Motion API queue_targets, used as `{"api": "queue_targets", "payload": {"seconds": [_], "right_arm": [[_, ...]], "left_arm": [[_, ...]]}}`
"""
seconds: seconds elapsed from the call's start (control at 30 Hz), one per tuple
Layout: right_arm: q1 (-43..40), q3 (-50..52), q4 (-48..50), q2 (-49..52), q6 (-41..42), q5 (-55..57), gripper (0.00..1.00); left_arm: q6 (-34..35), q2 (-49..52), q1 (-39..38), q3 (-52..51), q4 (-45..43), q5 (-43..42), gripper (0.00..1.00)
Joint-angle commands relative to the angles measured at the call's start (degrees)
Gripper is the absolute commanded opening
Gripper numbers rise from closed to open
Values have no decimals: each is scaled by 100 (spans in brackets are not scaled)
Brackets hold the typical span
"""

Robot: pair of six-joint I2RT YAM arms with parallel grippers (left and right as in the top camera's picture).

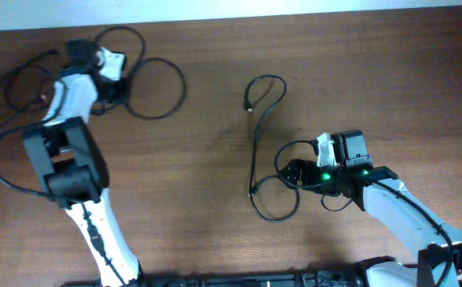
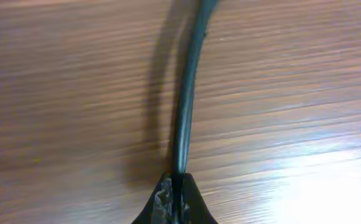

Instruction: Untangle cables

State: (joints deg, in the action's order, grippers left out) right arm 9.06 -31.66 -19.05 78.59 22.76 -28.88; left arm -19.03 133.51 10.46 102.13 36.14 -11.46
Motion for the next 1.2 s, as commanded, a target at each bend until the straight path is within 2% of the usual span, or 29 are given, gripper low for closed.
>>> {"api": "queue_targets", "payload": {"seconds": [0.0, 0.13, 0.17, 0.2, 0.23, 0.33, 0.47, 0.5, 0.6, 0.67, 0.8, 0.83, 0.87, 0.9, 0.97, 1.07, 1.17], "right_arm": [[33, -2, -22, -11, 26, -129, 99], [31, -2, -20, -11, 24, -127, 99], [31, -2, -20, -11, 24, -127, 99], [31, -2, 15, -11, -2, -127, 99], [9, -70, 63, -20, -4, -133, 99], [-321, -887, -688, -236, -291, -479, 99], [-815, -2614, -2809, -758, -1246, -494, 98], [-1023, -3182, -3552, -957, -1679, -494, 99], [-1499, -4188, -4885, -1491, -2675, -348, 99], [-1821, -4642, -5525, -1917, -2704, 433, 99], [-2035, -4715, -5727, -2686, -2704, 1036, 98], [-2035, -4715, -5727, -2852, -2704, 1034, 99], [-2035, -4715, -5727, -2922, -2704, 1034, 99], [-2035, -4715, -5727, -2953, -2704, 1034, 99], [-2035, -4715, -5727, -2935, -2704, 1034, 99], [-2035, -4710, -5727, -2861, -2704, 1034, 99], [-2035, -4710, -5727, -2767, -2704, 1032, 99]], "left_arm": [[815, 256, -389, -94, 76, 177, 0], [918, 162, -232, -92, 122, 968, 0], [916, 72, -186, -92, 131, 909, 6], [909, -116, -177, -92, 146, 894, 60], [909, -400, -177, -90, 142, 892, 99], [914, -1279, -205, -81, 251, 428, 99], [918, -2527, -323, -81, 870, -1314, 99], [938, -2791, -413, -81, 1023, -2026, 99], [938, -2983, -798, -81, 1416, -3432, 99], [931, -2949, -1180, -83, 1790, -3869, 99], [1021, -2940, -2253, -83, 1921, -2328, 99], [1362, -2927, -2677, -83, 1904, -1445, 99], [1967, -2894, -3182, -83, 1891, -129, 99], [2417, -2852, -3510, -83, 1912, 702, 99], [3176, -2669, -4162, -87, 2028, 1718, 99], [3676, -2199, -4784, -90, 2188, 1725, 99], [4205, -1641, -5053, -90, 2227, 1727, 99]]}}
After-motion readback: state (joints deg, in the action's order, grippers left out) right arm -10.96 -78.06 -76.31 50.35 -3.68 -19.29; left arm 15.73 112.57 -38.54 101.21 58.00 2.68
